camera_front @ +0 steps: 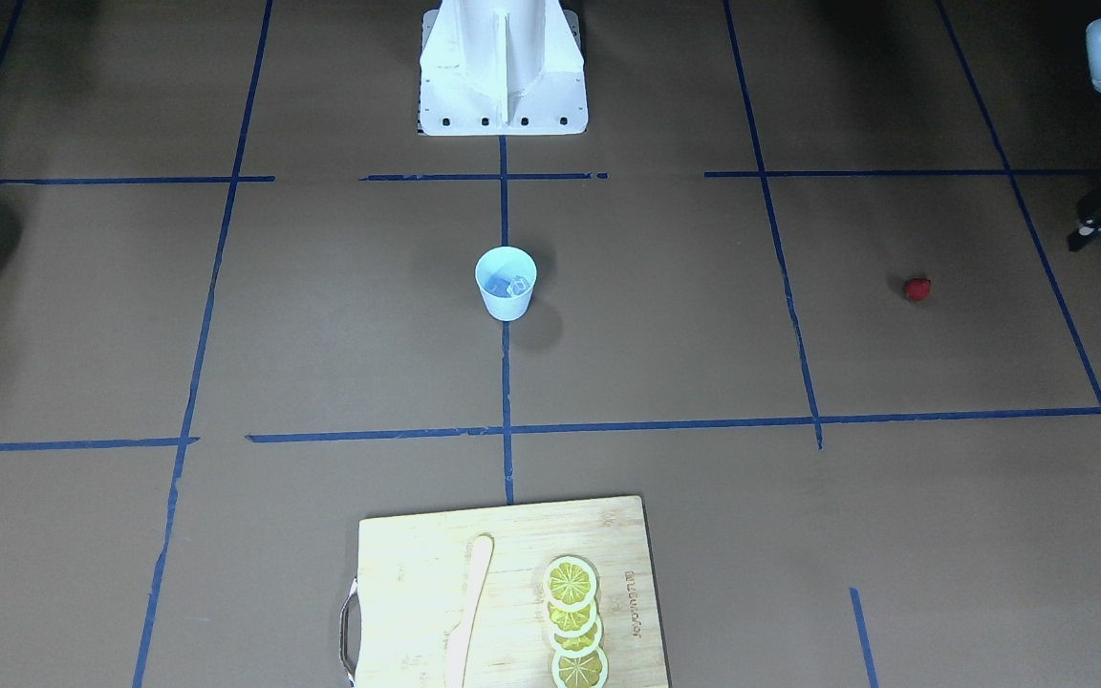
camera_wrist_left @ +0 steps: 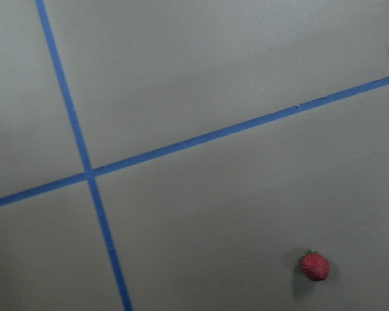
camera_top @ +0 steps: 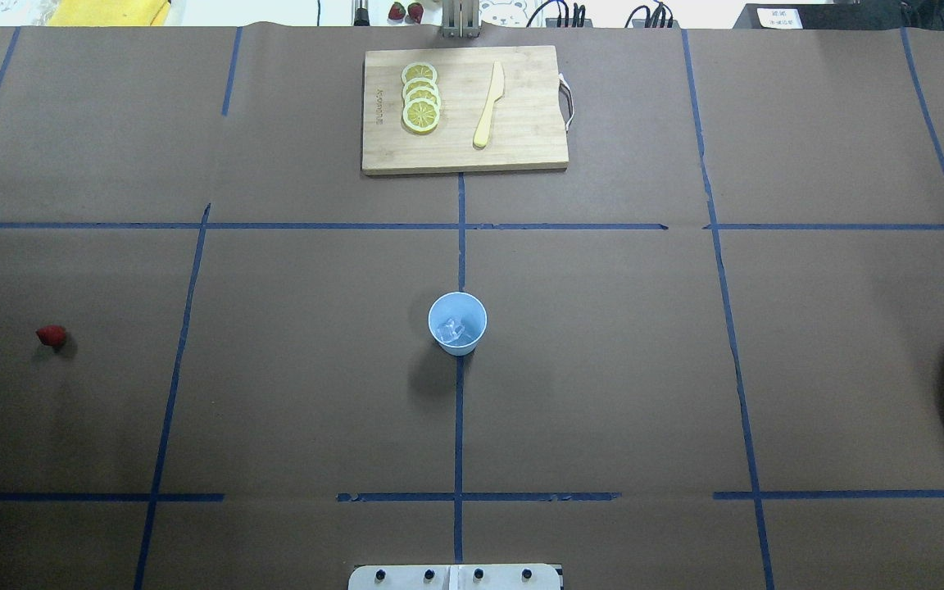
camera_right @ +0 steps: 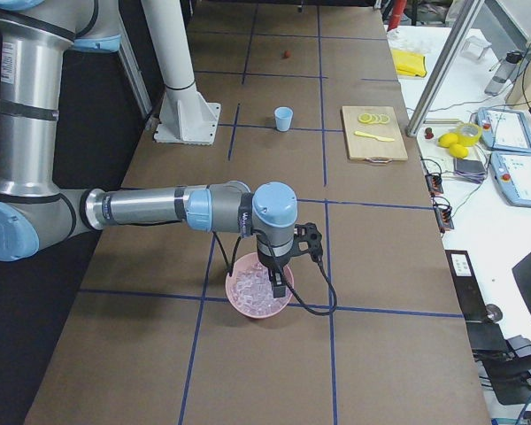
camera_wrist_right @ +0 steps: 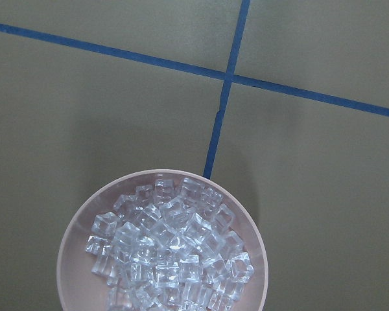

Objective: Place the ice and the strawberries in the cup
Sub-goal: 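Reach the left gripper toward the red strawberry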

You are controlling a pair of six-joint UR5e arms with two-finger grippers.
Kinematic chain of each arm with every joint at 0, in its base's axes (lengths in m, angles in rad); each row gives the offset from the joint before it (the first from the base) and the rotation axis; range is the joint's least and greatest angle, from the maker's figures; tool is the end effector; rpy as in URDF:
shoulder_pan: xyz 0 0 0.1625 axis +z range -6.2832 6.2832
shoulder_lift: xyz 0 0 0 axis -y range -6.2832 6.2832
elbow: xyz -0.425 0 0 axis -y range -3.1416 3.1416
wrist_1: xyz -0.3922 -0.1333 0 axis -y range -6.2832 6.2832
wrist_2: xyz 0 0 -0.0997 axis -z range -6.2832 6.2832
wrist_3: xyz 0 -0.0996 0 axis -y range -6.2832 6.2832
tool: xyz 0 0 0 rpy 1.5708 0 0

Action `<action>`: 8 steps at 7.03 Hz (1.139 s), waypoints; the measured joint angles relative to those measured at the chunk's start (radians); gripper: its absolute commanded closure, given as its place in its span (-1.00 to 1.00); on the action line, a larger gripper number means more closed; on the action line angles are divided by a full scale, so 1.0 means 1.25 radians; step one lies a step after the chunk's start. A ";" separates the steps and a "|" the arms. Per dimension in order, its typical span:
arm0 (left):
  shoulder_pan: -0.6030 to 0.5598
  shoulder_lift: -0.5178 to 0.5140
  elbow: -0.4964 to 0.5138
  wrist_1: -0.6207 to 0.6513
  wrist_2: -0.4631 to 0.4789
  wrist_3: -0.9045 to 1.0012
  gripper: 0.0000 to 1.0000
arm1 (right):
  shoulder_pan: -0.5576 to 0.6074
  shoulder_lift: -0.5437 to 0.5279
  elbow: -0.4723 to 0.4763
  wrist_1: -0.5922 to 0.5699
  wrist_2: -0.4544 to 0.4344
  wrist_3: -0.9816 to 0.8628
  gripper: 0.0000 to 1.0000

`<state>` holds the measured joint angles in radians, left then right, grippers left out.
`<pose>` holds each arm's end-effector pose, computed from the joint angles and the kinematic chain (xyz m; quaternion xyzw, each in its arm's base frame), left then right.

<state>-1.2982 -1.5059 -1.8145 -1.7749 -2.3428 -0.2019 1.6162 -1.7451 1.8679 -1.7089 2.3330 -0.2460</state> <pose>0.0671 -0.4771 0.5458 0.0845 0.4007 0.1037 0.9064 0.0833 -0.4108 0.6066 0.0470 -0.3690 -0.0901 0.9238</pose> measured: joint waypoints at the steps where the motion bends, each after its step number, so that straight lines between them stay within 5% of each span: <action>1: 0.058 0.023 0.004 -0.094 0.033 -0.114 -1.00 | 0.000 -0.001 0.000 0.000 0.000 0.001 -0.98; 5: 0.258 0.046 0.073 -0.369 0.181 -0.435 -1.00 | 0.000 -0.002 0.000 0.000 0.001 0.001 -0.98; 8: 0.337 0.044 0.094 -0.425 0.242 -0.530 -1.00 | 0.000 -0.002 0.000 0.000 0.000 0.000 -0.98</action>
<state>-0.8775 -1.4505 -1.6974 -2.3057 -2.0406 -0.8638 1.6168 -1.7472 1.8682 -1.7089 2.3332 -0.2454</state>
